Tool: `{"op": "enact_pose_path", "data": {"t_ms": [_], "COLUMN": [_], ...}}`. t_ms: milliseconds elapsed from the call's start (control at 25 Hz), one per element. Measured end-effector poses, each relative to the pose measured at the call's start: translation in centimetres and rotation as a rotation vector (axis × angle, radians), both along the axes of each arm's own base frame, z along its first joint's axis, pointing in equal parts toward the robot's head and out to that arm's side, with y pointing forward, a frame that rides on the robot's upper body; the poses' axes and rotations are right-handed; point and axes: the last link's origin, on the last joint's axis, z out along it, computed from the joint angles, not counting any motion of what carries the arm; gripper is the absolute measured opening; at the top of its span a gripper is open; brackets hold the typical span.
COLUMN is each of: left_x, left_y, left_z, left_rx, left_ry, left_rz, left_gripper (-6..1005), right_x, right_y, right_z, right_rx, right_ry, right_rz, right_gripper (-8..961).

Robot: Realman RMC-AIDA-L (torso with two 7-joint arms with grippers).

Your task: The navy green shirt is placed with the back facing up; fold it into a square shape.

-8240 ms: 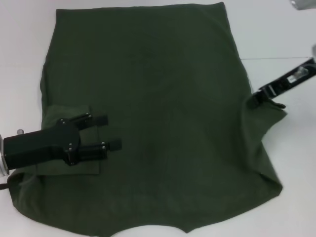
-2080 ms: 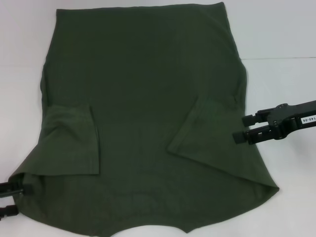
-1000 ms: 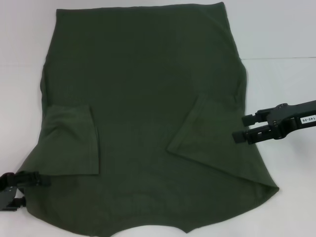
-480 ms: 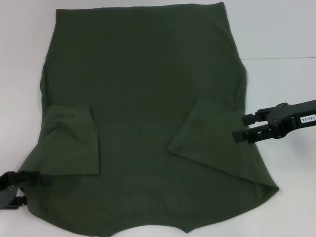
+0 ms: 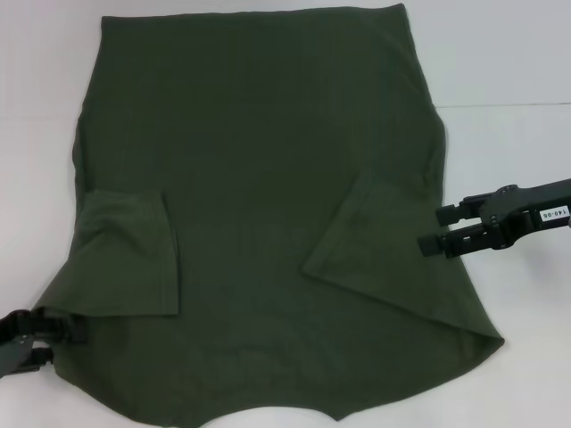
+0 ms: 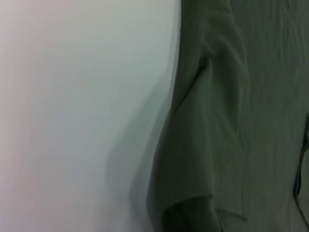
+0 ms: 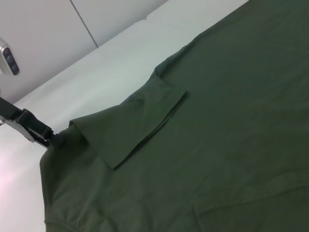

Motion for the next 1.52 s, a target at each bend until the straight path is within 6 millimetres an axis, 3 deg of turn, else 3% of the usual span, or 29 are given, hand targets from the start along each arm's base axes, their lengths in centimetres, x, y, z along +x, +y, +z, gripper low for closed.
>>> {"op": "enact_pose_path", "data": {"t_ms": [280,480,600,800,1040,1520], "left_x": [-0.1,-0.1,0.0,0.1,0.2,0.7], "left_y": [0.1,0.2,0.3,0.4,0.5,1.3], "left_z": [-0.3,-0.6,-0.5,-0.4,-0.3,0.1], "left_rx": [-0.013,-0.025,-0.022,-0.027,-0.029,-0.022], "left_ry": [0.024,0.040,0.039,0.042,0.043,0.044], "left_rz": [-0.002,-0.011,-0.013,-0.023,-0.032,-0.052], "left_gripper": [475,423,230,34,30,30], "right_x": [0.0,0.1,0.1,0.1,0.2,2.9], "right_y": [0.1,0.1,0.1,0.0,0.0,-1.1], "right_z": [-0.1,-0.2,-0.3,-0.3,-0.5,2.5], "right_rx": [0.003,0.003,0.002,0.001,-0.015,-0.099], "right_ry": [-0.002,-0.001,-0.001,0.000,-0.002,-0.066], "right_rz": [-0.001,-0.006,-0.008,-0.010,-0.049,-0.482], "right_gripper": [871,871,871,871,868,862]}}
